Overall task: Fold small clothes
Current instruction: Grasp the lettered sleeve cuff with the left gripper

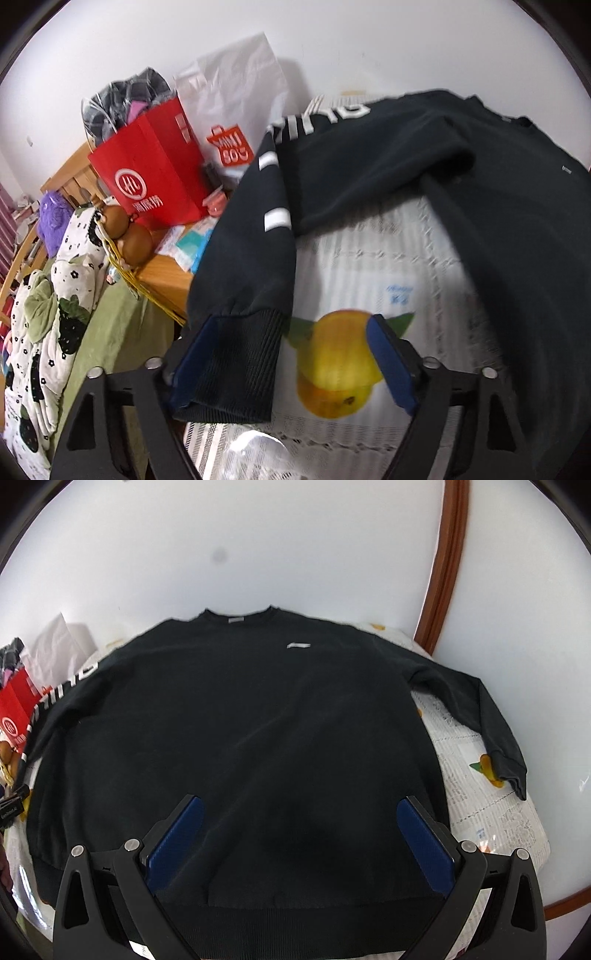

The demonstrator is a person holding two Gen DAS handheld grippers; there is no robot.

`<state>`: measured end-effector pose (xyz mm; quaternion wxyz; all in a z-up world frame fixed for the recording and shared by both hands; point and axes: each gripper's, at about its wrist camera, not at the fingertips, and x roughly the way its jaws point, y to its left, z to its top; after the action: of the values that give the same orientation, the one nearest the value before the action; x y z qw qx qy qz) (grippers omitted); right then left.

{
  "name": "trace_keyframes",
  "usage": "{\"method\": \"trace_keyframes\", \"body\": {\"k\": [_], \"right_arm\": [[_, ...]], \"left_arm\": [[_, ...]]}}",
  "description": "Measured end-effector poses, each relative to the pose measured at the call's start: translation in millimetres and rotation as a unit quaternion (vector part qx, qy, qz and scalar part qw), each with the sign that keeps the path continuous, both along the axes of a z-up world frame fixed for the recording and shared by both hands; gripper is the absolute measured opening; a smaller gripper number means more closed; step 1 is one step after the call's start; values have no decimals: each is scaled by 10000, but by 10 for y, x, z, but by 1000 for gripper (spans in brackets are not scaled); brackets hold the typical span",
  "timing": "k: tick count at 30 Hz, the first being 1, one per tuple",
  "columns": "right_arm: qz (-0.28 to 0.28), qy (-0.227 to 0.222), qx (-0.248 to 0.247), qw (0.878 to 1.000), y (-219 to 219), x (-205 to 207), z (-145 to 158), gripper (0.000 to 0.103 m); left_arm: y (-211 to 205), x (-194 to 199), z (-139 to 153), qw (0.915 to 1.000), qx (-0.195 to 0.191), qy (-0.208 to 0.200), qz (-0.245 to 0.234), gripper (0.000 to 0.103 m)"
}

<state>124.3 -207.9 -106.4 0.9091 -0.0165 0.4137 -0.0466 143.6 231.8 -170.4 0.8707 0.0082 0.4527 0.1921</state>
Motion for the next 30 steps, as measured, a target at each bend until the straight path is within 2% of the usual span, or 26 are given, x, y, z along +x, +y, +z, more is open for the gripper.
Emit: {"method": "trace_keyframes", "body": {"k": [1,3,4,6,8,12,17,23,26,30], "right_arm": [[10,30,13,10000,7,25,-18,103],[28,80,6,10000,8,52,-34,103],[39,91,-4,10000,6,70,-35,103],[55,86,-19,9999,5,84,-30,103],[112,45,-24,9999,-16,73,-21,103],[86,19,-15,10000,-136,67,-20,103],[119,-38,296,9995,-366,110,16,102],[181,-196,197,9995,-592,161,56,102],[69,-274,131,9995,-756,146,76,102],[-50,-279,328,9991,-1001,137,58,102]], "left_arm": [[17,-18,9,9999,-36,-112,23,76],[44,-23,12,9998,-36,-158,115,57],[57,-24,11,9997,-36,-191,164,51],[96,-21,7,9993,27,-201,310,28],[123,1,38,9992,37,-170,351,14],[77,12,277,9989,124,-292,343,12],[-205,117,799,9979,8,-654,28,11],[-917,427,1264,9934,-287,-859,-702,11],[-1307,620,1345,9895,-442,-844,-1088,11],[-1806,852,1430,9823,-554,-887,-1555,11]]}}
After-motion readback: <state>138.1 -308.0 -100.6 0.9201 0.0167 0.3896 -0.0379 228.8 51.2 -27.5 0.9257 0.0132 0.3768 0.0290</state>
